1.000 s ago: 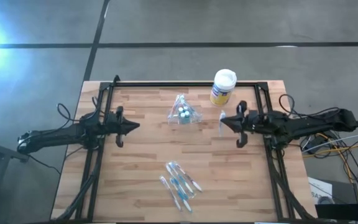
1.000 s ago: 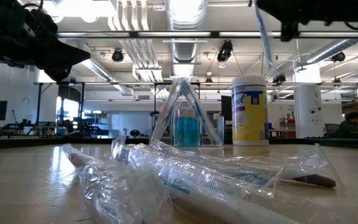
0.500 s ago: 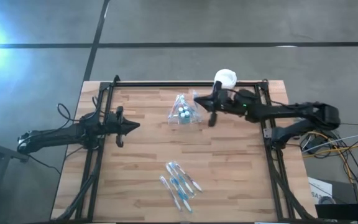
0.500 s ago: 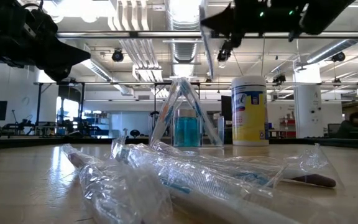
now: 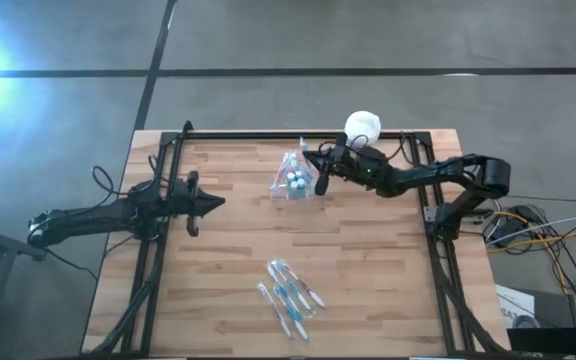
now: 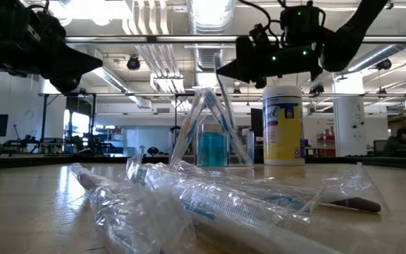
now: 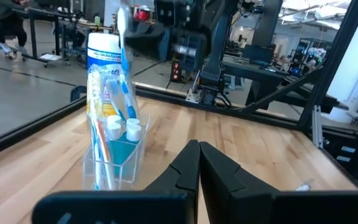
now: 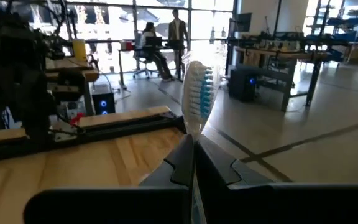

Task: Pick & Place toothbrushing station
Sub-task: Put the blue toothbrush into the transparent organizer, then put the top violet toothbrush into the transparent organizer

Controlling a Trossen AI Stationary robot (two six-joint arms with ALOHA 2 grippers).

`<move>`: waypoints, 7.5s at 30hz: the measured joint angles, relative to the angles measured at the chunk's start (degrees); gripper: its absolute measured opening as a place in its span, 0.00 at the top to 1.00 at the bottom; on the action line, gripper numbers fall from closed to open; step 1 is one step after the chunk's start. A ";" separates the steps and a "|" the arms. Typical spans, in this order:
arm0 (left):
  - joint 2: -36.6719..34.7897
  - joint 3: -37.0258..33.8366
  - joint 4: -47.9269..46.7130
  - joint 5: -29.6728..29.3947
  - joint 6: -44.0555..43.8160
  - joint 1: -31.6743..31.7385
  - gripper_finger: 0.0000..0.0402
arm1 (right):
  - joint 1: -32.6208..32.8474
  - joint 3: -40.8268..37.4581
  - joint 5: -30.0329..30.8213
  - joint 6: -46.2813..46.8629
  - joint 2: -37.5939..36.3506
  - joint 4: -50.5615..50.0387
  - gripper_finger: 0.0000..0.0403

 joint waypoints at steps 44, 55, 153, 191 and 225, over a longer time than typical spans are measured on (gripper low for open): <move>-0.02 -0.02 1.36 0.15 -0.01 -0.04 0.97 | 0.11 -9.32 1.63 8.12 -1.05 -2.18 0.68; -0.02 -0.02 1.43 0.20 -0.43 -0.04 0.97 | 6.06 -11.05 1.46 5.07 -33.33 -27.08 0.61; -0.02 -2.01 -0.58 2.07 5.87 -0.05 0.96 | 39.23 23.40 18.40 32.04 -0.75 -76.16 0.96; 0.04 -2.03 3.30 2.16 0.16 -0.07 0.97 | 40.87 53.82 3.93 40.59 31.87 -96.07 0.54; 0.42 -2.03 1.94 2.60 -1.43 -0.11 0.95 | 39.90 53.02 10.85 28.62 30.83 -103.53 0.96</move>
